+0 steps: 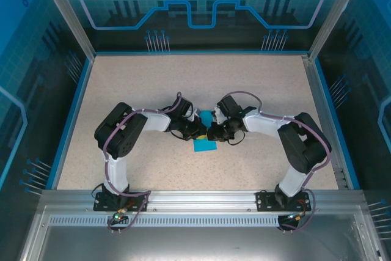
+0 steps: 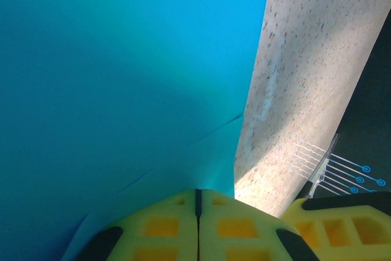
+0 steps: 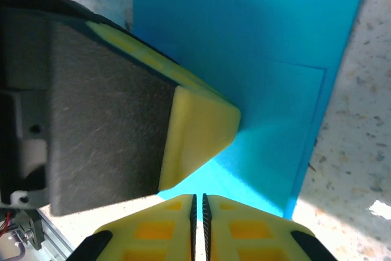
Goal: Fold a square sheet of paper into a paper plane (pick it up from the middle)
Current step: Fold the triangle a second time at the center of the table.
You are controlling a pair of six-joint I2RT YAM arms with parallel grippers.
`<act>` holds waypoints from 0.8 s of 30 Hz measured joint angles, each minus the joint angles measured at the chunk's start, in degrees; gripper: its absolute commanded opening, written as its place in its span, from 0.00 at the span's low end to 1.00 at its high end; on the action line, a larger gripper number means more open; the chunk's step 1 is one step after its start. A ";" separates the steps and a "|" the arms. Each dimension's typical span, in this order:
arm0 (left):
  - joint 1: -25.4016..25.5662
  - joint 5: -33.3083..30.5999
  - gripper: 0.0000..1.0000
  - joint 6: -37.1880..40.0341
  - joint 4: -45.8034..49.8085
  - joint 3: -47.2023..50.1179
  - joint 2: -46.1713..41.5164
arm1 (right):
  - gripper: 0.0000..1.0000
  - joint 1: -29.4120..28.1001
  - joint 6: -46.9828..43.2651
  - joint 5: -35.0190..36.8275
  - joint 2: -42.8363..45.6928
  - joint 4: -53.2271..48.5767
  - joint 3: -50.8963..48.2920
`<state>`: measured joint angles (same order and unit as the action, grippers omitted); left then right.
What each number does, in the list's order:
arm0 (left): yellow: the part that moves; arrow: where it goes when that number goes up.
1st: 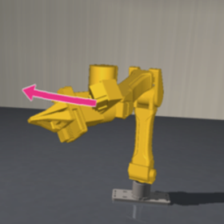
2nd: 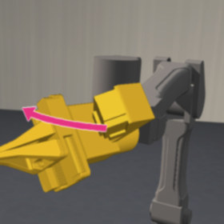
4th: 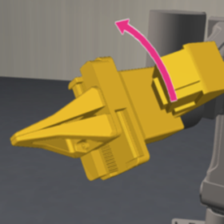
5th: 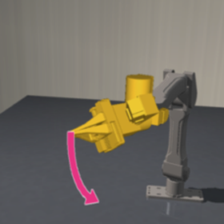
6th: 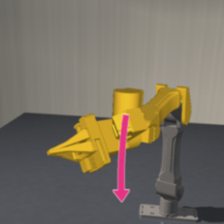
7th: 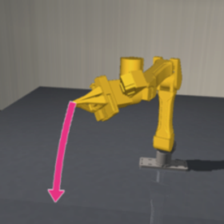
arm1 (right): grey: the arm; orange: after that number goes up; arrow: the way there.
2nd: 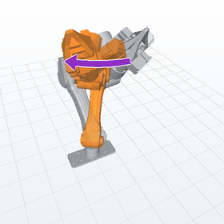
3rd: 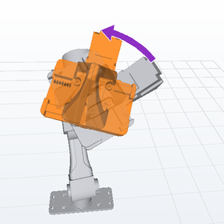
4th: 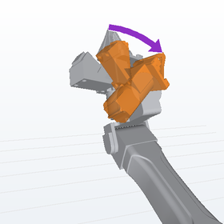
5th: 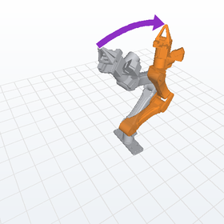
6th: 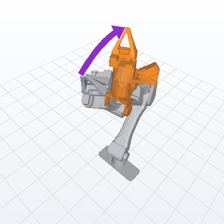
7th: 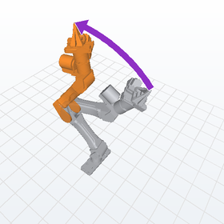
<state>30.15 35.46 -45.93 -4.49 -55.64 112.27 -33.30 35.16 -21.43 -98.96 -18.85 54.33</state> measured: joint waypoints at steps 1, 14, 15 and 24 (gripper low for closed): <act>0.00 0.00 0.06 0.00 -0.04 0.00 0.02 | 0.14 -0.07 0.00 0.02 -0.74 0.00 0.04; -0.07 -0.02 0.06 1.60 0.35 -0.13 0.04 | 0.13 0.31 -1.75 1.49 -2.75 -1.49 -1.14; -0.07 -0.04 0.06 2.23 0.57 -0.20 0.02 | 0.13 0.31 -1.95 1.51 -2.75 -1.51 -1.18; -2.16 -0.13 0.06 5.49 1.38 -0.24 -0.13 | 0.13 0.63 -3.23 1.03 -3.19 -1.57 -1.29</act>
<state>27.99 35.33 -40.45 -3.11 -55.88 112.14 -32.67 31.92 -20.40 -102.15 -20.43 53.04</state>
